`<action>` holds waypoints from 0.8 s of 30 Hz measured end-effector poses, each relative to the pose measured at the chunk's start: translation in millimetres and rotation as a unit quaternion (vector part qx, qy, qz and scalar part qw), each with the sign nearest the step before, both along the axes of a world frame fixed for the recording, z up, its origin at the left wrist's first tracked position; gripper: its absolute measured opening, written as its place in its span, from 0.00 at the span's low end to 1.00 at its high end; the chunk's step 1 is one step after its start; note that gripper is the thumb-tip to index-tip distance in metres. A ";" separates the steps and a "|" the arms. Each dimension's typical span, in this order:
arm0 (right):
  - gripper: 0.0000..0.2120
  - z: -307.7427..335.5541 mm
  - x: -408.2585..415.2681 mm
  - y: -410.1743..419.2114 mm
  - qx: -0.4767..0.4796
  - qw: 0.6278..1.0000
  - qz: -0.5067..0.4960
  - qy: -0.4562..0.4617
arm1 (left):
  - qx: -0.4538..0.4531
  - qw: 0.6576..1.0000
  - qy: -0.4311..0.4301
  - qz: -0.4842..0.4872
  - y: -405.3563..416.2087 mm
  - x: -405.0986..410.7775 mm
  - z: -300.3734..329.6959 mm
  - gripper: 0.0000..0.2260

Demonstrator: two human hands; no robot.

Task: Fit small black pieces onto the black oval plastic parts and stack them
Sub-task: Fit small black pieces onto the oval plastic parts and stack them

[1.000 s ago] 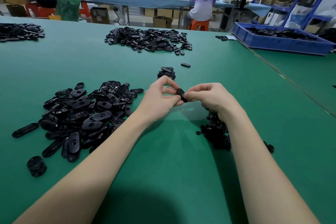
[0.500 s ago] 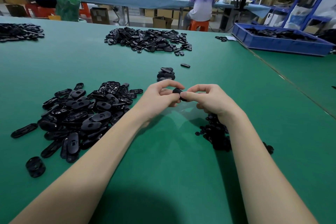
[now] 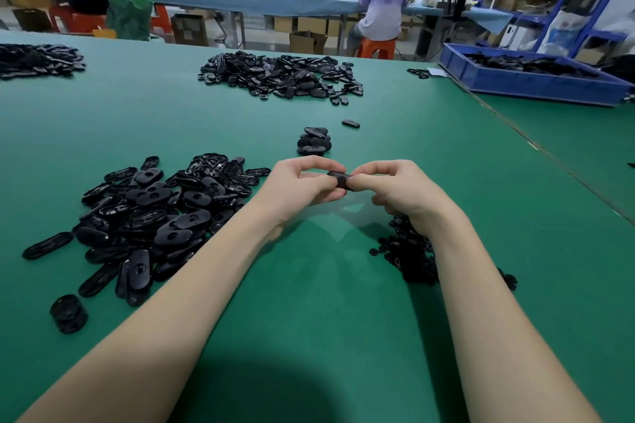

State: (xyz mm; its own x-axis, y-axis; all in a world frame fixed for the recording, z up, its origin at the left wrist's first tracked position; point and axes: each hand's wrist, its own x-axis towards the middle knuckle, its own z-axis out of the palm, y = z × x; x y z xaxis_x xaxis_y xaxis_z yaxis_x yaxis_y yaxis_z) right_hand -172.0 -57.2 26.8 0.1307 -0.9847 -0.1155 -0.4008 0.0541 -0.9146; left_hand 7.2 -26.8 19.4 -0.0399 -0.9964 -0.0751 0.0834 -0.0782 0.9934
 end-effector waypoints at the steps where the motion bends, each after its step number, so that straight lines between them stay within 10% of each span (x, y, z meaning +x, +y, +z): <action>1: 0.02 -0.4 -1.0 -0.1 0.011 1.000 -0.001 -0.008 | 0.007 1.000 0.007 -0.001 -0.3 -0.1 0.7 0.09; 12: 0.03 -3.9 -4.4 -2.2 0.072 0.996 0.002 -0.046 | 0.025 0.999 0.027 -0.014 -3.1 -0.4 0.6 0.06; 24: 0.03 -8.8 7.6 -3.1 -0.241 0.956 -0.021 0.165 | -0.005 0.998 0.057 0.025 -4.8 0.9 -8.4 0.11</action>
State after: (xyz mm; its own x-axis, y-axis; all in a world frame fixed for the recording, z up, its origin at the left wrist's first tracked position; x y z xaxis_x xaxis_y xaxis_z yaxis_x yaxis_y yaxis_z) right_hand -164.4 -60.3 18.0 0.1253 -0.9373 0.3251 -0.6782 -0.3201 -0.6615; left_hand 8.2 -31.6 11.0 0.0028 -0.9980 -0.0633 0.2002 -0.0615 0.9778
